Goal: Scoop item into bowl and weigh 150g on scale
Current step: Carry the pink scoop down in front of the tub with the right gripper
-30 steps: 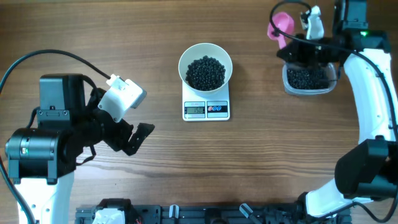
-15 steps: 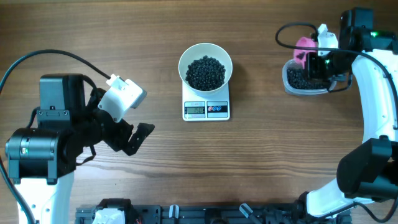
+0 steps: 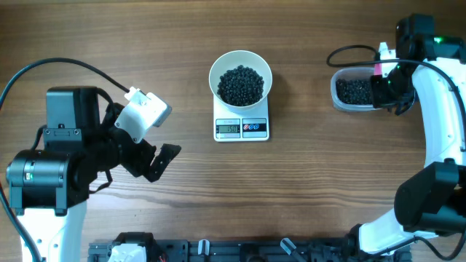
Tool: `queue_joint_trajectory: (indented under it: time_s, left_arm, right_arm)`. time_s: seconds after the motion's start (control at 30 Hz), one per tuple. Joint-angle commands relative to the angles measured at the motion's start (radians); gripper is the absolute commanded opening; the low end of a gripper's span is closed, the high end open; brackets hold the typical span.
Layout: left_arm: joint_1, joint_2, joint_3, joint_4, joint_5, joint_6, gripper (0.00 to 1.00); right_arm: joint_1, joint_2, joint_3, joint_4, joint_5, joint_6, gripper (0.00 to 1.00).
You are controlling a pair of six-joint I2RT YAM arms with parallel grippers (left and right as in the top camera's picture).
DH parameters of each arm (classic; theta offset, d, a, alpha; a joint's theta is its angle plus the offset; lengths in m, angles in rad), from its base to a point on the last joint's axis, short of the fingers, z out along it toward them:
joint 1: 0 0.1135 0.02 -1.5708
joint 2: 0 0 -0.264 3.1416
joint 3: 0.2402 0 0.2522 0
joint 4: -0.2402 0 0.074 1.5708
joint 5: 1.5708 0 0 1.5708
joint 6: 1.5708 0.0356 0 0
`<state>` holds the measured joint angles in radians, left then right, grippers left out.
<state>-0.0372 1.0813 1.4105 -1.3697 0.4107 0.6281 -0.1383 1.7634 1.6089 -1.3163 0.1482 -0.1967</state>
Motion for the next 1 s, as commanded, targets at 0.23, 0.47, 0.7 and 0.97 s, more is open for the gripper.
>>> queue_joint_trajectory:
  time_s: [0.23,0.47,0.7,0.97]
  left_arm:
    - [0.007,-0.003,0.013,-0.001,0.015,0.019,1.0]
    - [0.007,-0.003,0.013,-0.001,0.015,0.019,1.0]
    - [0.007,-0.003,0.013,-0.001,0.015,0.019,1.0]
    - [0.007,-0.003,0.013,-0.001,0.015,0.019,1.0]
  right_arm:
    - [0.055,0.008,0.019,0.003,0.148,-0.017,0.04]
    - [0.108,0.008,0.019,0.006,0.199,-0.065,0.04]
    - [0.111,0.008,0.019,0.002,0.27,-0.066,0.04]
    - [0.111,-0.013,0.029,-0.009,0.072,-0.003,0.04]
